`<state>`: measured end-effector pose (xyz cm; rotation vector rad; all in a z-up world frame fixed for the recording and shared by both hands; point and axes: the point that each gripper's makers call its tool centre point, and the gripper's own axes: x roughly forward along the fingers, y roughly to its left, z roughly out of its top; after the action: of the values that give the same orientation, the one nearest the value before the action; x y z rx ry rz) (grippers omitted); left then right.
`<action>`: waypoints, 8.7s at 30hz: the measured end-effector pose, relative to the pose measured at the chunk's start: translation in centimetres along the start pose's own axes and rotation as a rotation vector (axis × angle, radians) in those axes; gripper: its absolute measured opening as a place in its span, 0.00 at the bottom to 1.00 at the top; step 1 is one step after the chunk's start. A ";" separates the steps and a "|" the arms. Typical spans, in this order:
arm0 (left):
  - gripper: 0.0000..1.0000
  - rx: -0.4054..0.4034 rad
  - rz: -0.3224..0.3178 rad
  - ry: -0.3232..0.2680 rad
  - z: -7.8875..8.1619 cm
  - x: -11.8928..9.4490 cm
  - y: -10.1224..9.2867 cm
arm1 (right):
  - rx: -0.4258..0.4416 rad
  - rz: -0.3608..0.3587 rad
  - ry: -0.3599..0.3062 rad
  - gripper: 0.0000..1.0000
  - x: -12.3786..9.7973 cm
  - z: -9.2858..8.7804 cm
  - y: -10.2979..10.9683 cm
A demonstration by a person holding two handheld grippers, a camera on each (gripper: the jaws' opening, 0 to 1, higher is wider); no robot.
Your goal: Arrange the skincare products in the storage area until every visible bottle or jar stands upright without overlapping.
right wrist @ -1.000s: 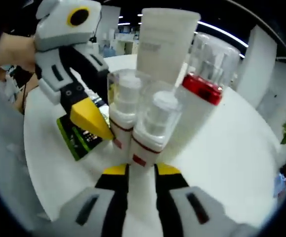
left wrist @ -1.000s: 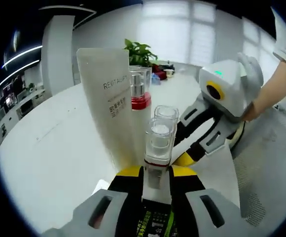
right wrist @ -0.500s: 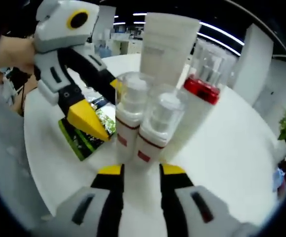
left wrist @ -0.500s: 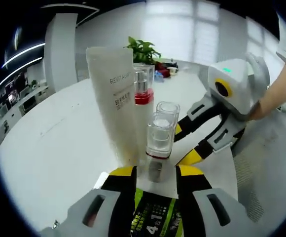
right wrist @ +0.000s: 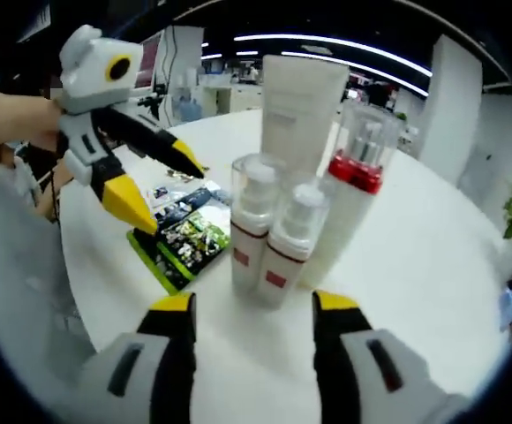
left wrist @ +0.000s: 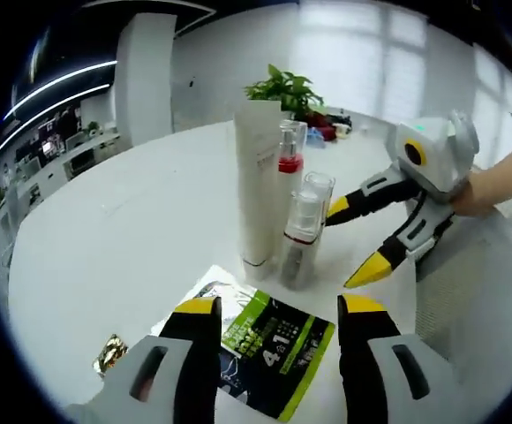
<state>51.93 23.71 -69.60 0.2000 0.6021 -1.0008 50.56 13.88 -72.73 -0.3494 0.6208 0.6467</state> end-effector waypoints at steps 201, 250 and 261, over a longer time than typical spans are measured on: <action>0.38 0.499 -0.288 0.529 -11.6 -5.0 5.1 | 0.155 -0.081 -0.101 0.98 -10.0 -0.2 0.4; 0.63 0.199 -0.053 0.361 -9.7 -7.5 4.2 | 0.127 -0.054 -0.122 0.98 -10.0 0.4 1.2; 0.70 0.037 0.093 0.242 -9.2 -9.6 3.0 | 0.119 -0.038 -0.135 0.97 -10.2 0.5 1.5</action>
<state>47.17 36.18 -72.09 0.3820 0.7875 -0.9049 43.36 10.68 -66.07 -0.2042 0.5196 0.5889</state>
